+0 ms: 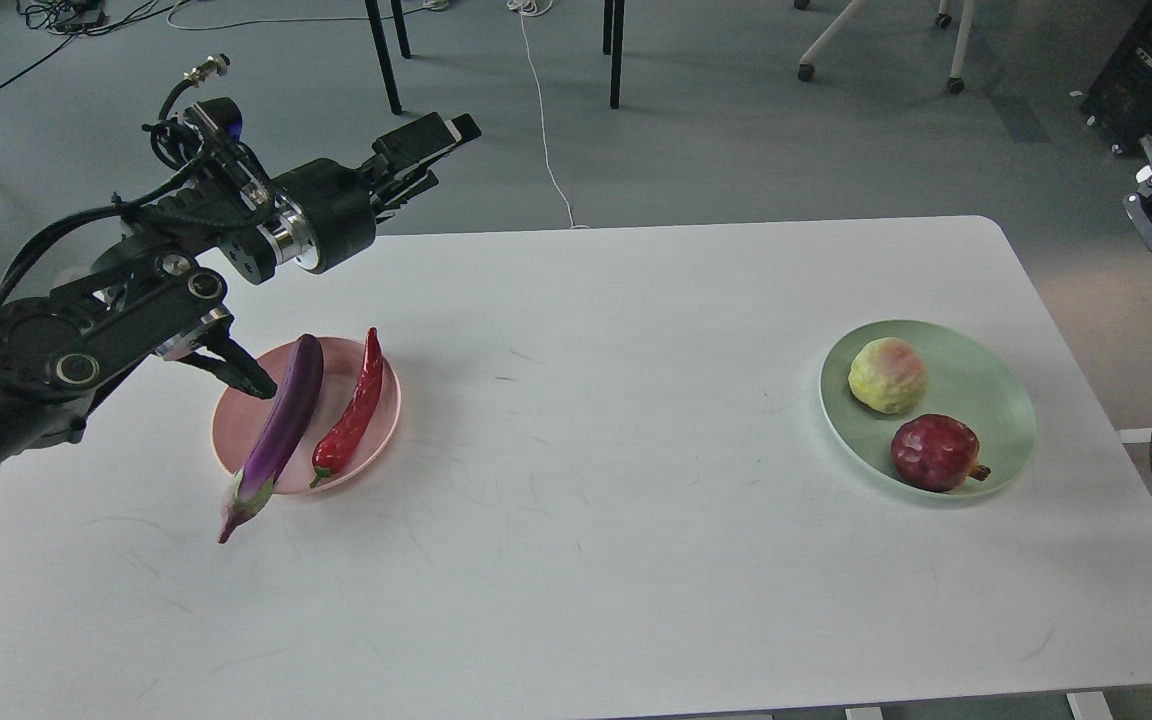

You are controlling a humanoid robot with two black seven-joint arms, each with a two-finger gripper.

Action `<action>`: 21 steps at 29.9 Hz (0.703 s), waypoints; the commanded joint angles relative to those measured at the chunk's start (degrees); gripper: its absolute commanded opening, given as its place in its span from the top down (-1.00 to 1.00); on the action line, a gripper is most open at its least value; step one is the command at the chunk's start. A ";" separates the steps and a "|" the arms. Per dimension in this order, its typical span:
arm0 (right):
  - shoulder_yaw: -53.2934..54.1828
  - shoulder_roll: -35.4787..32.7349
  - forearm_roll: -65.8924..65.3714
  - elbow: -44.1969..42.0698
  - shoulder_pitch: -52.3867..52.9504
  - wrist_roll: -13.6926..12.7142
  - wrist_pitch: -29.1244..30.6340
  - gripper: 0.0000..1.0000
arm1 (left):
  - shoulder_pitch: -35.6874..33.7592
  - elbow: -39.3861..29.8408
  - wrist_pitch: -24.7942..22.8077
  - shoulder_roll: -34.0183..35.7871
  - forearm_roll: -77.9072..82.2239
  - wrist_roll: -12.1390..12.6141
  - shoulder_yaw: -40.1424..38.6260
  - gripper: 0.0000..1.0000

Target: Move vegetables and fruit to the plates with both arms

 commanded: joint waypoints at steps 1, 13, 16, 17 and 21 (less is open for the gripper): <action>0.06 1.83 0.02 -3.44 2.40 0.00 0.00 -0.98 | 0.19 4.82 0.18 -3.24 -12.31 -0.41 -3.16 -0.96; 4.98 9.30 0.46 -3.53 5.48 -2.76 0.00 -0.98 | 0.90 23.19 -5.44 -12.48 -46.34 -3.05 -7.03 -0.96; 7.70 12.28 0.55 -4.31 6.44 -7.94 -0.48 -0.98 | 0.98 26.36 -8.08 -13.09 -49.60 -2.96 -11.32 -0.96; 8.93 13.42 0.55 -5.02 6.53 -9.44 -0.75 -0.98 | 0.98 26.72 -8.43 -13.18 -50.48 -2.96 -12.65 -0.96; 14.38 18.43 0.55 -8.97 6.53 -13.76 -0.84 -0.98 | 1.16 26.81 -8.53 -14.41 -52.85 -2.96 -15.29 -0.96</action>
